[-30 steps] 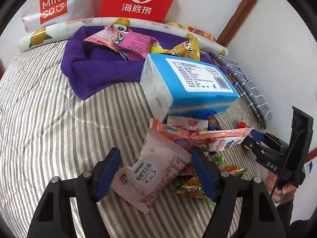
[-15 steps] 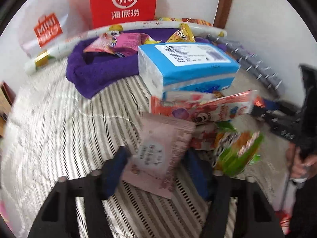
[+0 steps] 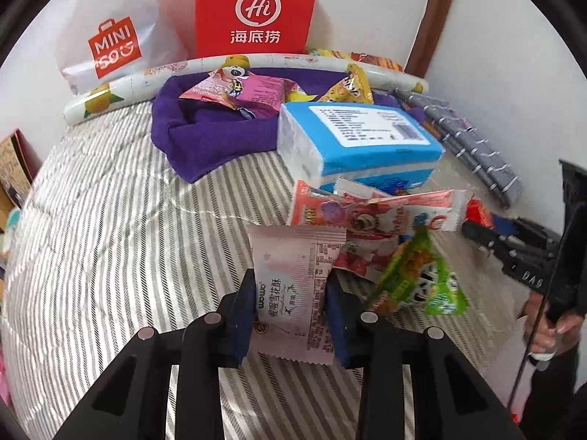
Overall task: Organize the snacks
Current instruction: 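Grasp the red snack packet with the right tool while the left tool grasps the pale pink packet, then carry the red packet and pale pink packet in both tools over the purple towel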
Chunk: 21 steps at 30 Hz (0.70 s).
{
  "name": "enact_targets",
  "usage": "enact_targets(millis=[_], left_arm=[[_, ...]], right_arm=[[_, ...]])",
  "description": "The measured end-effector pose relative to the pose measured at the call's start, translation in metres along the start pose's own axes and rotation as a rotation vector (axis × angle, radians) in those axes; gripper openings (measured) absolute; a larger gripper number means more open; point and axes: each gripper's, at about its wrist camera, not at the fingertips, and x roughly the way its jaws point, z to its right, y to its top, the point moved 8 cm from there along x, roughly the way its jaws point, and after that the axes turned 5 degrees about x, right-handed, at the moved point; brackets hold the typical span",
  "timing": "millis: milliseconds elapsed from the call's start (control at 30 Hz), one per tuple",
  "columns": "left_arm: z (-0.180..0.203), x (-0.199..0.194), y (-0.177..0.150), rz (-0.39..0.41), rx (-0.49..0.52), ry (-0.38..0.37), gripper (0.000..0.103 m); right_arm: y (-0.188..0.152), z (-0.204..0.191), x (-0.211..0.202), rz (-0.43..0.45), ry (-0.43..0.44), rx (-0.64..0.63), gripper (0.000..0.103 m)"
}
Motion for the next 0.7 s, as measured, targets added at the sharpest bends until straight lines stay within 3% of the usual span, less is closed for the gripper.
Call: enact_targets(millis=[300,700], left_arm=[[0.02,-0.023,0.015,0.038,0.012,-0.043,0.033],[0.044,-0.03,0.064,0.08,0.015,-0.094,0.033]], right_arm=[[0.008,-0.024,-0.026,0.028,0.038,-0.034,0.043],[0.056,-0.057,-0.053,0.102,0.087,-0.087,0.043]])
